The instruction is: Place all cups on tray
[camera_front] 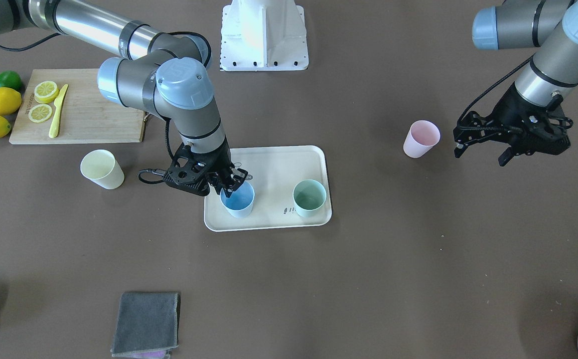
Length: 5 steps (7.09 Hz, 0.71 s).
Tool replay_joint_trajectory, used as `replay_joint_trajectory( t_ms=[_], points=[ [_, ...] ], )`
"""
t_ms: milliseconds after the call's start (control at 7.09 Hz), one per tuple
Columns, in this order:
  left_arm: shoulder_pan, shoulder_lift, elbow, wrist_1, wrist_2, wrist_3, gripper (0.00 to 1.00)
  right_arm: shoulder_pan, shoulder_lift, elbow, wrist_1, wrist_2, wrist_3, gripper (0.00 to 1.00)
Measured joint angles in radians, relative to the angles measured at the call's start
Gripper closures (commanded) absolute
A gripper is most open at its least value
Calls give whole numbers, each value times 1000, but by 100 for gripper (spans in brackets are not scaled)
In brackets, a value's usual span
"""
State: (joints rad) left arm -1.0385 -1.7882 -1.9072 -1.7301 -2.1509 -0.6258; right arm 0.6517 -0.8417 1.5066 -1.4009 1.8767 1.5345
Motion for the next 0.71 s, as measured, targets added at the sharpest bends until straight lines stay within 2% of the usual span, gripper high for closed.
replay_joint_trajectory(
  t_ms=[282, 705],
  points=[
    [5, 65, -9, -43, 1, -10, 1, 58, -29, 78, -38, 41, -47, 0],
    [102, 208, -4, -239, 30, -143, 1, 194, -155, 228, -100, 162, -226, 0]
  ],
)
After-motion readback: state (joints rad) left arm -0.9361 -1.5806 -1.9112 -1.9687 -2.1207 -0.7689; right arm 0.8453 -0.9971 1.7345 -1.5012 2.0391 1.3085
